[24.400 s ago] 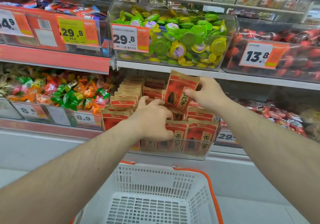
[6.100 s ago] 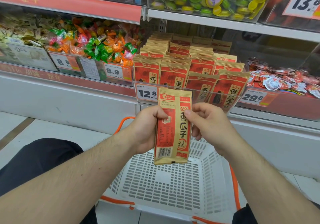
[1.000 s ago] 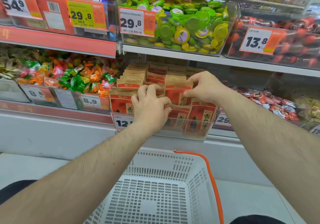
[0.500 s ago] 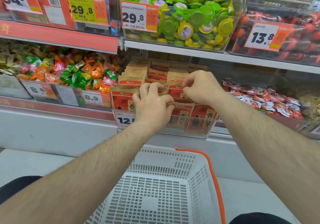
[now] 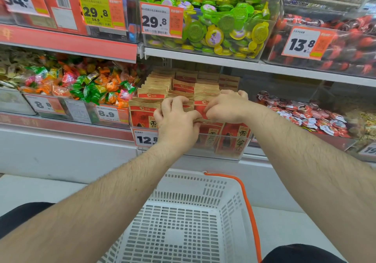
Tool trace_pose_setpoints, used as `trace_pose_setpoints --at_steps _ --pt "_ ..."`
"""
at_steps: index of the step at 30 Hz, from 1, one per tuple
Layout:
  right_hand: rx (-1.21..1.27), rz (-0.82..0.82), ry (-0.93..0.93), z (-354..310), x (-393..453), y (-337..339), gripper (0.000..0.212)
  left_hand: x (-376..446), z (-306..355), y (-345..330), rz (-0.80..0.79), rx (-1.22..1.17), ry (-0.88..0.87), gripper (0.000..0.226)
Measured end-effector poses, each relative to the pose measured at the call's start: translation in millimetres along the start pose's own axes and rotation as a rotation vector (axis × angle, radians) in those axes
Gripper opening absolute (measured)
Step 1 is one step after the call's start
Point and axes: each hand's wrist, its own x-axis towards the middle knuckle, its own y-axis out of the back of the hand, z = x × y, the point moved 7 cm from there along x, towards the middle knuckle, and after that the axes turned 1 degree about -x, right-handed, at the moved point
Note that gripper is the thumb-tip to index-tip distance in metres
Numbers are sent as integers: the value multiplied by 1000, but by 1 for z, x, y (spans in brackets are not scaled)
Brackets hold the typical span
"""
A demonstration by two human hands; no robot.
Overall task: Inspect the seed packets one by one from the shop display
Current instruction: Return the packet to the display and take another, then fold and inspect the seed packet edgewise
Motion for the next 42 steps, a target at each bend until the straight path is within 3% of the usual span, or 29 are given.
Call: trace_pose_setpoints --at_steps 4,8,13,19,22,26,31,34,38,42 --pt "-93 54 6 5 -2 -5 12 0 -1 0 -14 -19 20 19" --pt "-20 277 22 10 -11 5 10 2 -6 6 20 -142 103 26" --pt "480 635 -5 23 -36 36 19 -1 -15 18 80 -272 209 66" --pt "726 998 34 24 -70 54 7 -10 -11 23 60 -364 162 64" --pt "823 1064 58 24 -82 54 2 -14 -6 32 85 -472 119 59" --pt "881 1009 93 19 -91 41 9 -28 -7 39 108 -710 121 52" --pt "922 588 125 -5 -88 -6 20 -46 -13 27 -109 -1187 312 8" --pt "966 435 109 -16 -88 -38 13 -61 -24 17 -203 -1295 453 18" --pt "1219 400 31 -18 -94 -71 15 -88 -39 0 -261 -1366 589 26" --pt "1256 381 -63 -14 -96 -96 24 -104 -49 -16 -301 -1403 677 27"
